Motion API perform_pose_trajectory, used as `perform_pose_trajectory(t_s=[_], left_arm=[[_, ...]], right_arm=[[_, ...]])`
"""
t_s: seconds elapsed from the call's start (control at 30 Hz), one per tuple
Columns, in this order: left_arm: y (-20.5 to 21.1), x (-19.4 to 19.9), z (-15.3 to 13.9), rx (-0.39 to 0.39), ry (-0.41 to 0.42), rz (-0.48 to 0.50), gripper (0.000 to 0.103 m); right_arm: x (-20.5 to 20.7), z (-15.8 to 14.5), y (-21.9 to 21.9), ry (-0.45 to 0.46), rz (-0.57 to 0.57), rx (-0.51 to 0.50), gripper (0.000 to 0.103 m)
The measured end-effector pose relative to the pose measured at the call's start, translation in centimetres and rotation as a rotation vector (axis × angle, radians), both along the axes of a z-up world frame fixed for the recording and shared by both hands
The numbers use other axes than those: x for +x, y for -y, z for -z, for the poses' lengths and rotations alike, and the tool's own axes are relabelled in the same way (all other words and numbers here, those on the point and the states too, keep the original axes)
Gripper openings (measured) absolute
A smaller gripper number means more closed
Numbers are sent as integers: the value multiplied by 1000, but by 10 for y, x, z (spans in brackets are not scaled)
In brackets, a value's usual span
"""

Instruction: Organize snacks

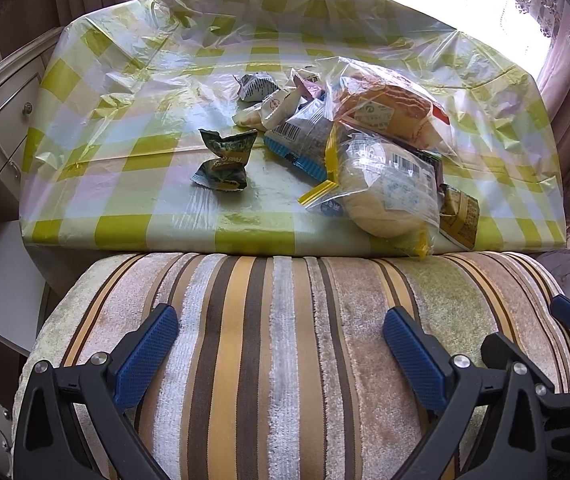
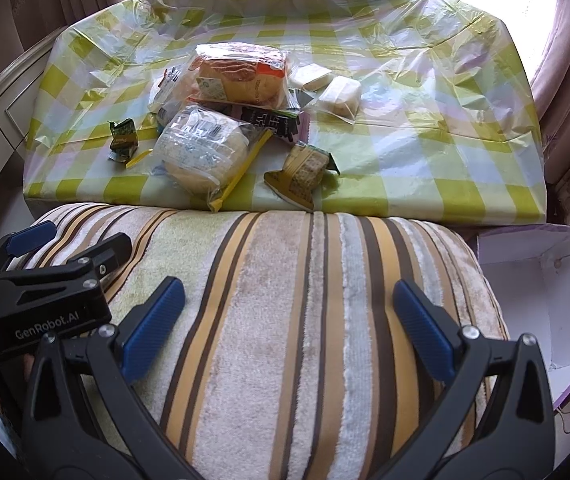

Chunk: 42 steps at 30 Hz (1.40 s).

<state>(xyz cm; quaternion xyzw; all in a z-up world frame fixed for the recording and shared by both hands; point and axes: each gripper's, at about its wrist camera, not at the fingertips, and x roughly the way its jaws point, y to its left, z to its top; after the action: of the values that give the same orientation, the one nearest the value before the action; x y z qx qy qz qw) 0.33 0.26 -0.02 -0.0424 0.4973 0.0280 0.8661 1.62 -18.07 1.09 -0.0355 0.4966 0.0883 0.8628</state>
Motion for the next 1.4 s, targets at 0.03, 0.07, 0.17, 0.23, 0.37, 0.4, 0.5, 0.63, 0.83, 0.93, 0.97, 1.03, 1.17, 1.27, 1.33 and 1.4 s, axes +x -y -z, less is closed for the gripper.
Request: perform_pose_trajectory(t_s=[0.03,0.07,0.17,0.23,0.37,0.4,0.5,0.63,0.83,0.93,0.97,1.03,1.17,1.27,1.33,1.4], left_arm=[[-1,0,0,0,-1,0,103],[-1,1,1,-1,-3,0,103],[-2,3,2,-3,-3,0,103],[-2,3,2,-4,-2,0,103],[-2,3,2,-3,-3,0,103],[-2,3,2,-3,-3,1,103],[-3,5,3,-6,-5,1,103],[-3,3,4,-6,-4,1,103],[-3,3,4,-6,-3,1,103],[-3,3,4,-6,-3,1,103],[-3,3,4,-6,-3,1,103],[-3,3,4,-6,-3,1,103],[-3,3,4,-6,-3,1,103],[-3,3,4,-6,-3,1,103],[-3,3,4,-6,-3,1,103],[-3,3,4,-6,-3,1,103]], right_arm=[[0,0,0,0,0,0,103],[1,0,0,-1,-1,0,103],[1,0,-1,-2,-1,-1,103],[1,0,-1,-3,-1,-1,103],[1,0,-1,-3,-1,-1,103],[1,0,-1,-3,-1,-1,103],[1,0,-1,-2,-2,-1,103],[1,1,-1,-3,-2,-2,103],[1,1,0,-2,-2,-2,103],[1,1,-1,-2,-2,-2,103],[1,1,-1,-1,-2,-2,103],[1,1,-1,-1,-2,-2,103],[1,1,-1,-1,-2,-2,103],[1,0,-1,-1,-2,-2,103],[1,0,-1,-1,-2,-2,103],[1,0,-1,-1,-2,-2,103]])
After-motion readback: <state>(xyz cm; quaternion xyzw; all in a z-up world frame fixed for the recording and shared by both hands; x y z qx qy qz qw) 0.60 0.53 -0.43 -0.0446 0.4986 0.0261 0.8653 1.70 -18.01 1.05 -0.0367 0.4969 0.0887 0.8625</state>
